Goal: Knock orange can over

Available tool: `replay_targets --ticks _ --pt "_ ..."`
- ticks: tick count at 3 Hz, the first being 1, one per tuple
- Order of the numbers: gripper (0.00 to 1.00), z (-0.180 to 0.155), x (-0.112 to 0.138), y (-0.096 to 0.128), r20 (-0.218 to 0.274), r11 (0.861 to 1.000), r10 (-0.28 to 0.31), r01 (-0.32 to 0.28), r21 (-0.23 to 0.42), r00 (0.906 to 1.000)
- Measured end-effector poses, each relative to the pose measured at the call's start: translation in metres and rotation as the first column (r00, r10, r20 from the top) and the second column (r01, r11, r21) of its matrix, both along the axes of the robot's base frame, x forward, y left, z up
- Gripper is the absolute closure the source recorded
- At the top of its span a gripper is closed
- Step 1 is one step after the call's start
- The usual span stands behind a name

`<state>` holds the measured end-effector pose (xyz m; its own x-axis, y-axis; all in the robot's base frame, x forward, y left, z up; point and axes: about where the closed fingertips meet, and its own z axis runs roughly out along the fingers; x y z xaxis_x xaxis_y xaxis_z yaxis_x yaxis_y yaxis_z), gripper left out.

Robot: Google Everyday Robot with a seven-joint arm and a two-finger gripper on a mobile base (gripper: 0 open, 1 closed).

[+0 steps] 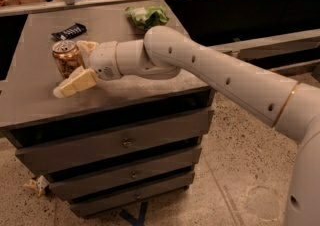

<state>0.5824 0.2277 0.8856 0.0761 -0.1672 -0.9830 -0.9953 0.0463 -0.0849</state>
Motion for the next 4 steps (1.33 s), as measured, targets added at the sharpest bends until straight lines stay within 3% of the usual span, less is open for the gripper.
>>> replay_targets --ticks 2,3,4 --pt "0.42 -0.008 0.0 0.018 0.002 0.998 0.04 -0.04 0.045 0.9992" --pt "0.65 0.012 0.004 0.016 0.045 0.996 0.034 -0.037 0.084 0.9984" --pt "0.88 0.045 0.018 -0.011 0.149 0.998 -0.015 0.007 0.055 0.9887"
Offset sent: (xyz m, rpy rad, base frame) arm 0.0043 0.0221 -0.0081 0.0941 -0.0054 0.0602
